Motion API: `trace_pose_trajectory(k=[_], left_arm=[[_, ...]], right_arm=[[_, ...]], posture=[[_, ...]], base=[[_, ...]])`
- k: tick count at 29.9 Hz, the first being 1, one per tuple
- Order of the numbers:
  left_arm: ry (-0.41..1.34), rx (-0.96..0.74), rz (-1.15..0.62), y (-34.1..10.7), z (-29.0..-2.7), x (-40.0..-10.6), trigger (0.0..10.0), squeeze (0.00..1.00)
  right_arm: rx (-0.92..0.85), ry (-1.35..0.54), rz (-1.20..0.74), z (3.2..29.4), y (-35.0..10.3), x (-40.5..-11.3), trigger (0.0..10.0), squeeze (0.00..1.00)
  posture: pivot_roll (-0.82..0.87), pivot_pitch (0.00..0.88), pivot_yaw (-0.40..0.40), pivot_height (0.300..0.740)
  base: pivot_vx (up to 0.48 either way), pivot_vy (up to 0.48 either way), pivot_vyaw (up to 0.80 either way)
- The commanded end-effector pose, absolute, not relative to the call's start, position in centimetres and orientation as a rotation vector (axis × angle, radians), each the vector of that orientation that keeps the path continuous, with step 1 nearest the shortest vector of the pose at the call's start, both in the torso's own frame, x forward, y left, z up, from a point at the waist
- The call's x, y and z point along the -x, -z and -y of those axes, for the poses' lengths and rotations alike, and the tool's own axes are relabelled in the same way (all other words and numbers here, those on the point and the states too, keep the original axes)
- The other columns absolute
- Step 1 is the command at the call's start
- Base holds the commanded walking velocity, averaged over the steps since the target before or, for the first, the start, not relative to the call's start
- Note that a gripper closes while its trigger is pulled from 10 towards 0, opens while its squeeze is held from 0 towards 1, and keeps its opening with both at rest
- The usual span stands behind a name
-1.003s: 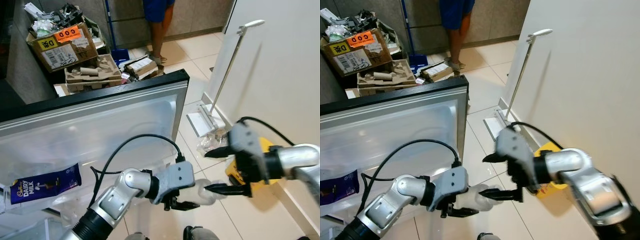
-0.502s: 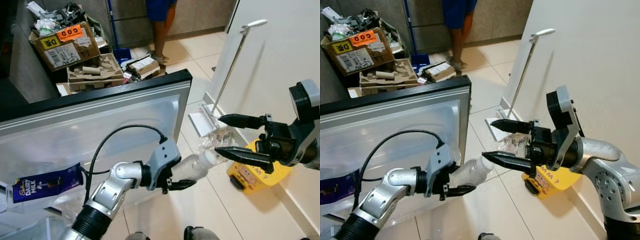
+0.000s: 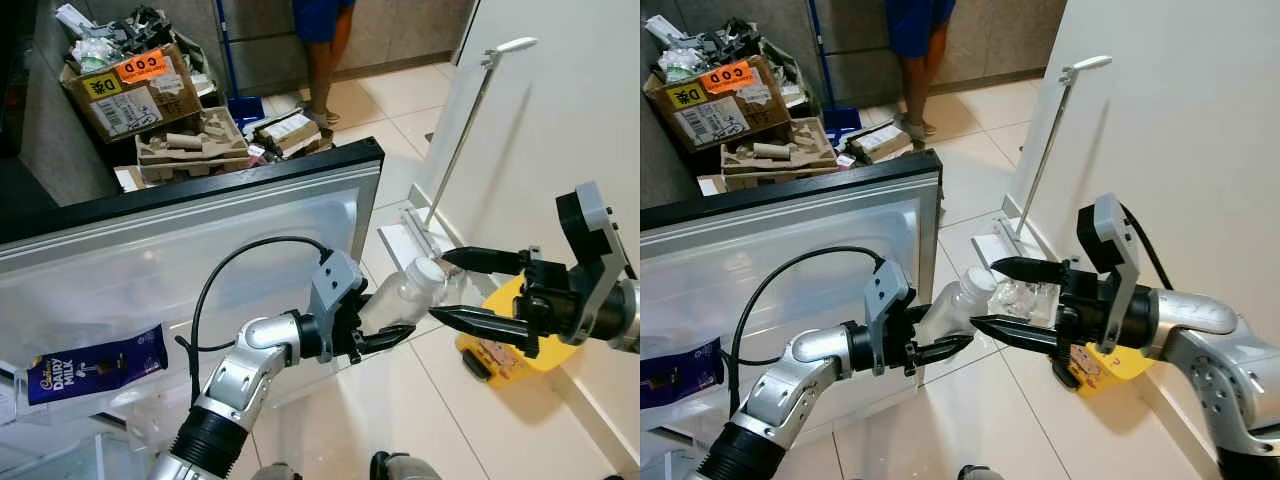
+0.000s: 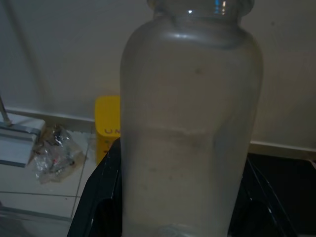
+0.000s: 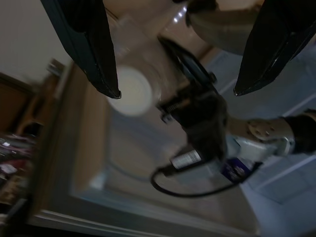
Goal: Restocking fridge
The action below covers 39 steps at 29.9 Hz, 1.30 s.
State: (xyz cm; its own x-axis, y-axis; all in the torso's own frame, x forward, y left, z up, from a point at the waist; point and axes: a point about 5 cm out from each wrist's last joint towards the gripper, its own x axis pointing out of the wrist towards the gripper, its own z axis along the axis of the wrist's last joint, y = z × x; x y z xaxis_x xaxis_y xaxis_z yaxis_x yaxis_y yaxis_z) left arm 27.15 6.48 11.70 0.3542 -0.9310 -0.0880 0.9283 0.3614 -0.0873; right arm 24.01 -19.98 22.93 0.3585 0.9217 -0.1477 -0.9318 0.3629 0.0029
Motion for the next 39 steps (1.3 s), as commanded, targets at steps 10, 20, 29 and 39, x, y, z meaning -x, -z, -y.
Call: trace_pose_trajectory(k=[10,20,29,39], left_arm=[[1.263,0.046,-0.069,-12.2,-6.6,-26.7,10.0,0.0],[1.297,0.061,-0.029,-12.6,-6.5,-26.5,10.0,0.0],[1.314,0.074,0.003,-12.9,-6.5,-26.3,10.0,0.0],[1.325,0.082,0.022,-13.2,-6.4,-26.1,10.0,0.0]], right_arm=[[0.015,-1.168,-0.101,21.4,-23.2,-23.8,10.0,0.0],[-0.081,-1.171,-0.037,20.6,-23.2,-24.3,10.0,0.0],[-0.097,-1.145,-0.081,19.6,-21.6,-24.7,10.0,0.0],[-0.111,-1.141,-0.089,18.9,-21.0,-25.0,10.0,0.0]], posture=[[-0.12,0.117,-0.041,0.74],[-0.12,0.114,-0.04,0.74],[-0.12,0.119,-0.032,0.74],[-0.11,0.12,-0.031,0.74]], base=[[0.0,0.0,0.0],[0.0,0.0,0.0],[0.0,0.0,0.0],[0.0,0.0,0.0]])
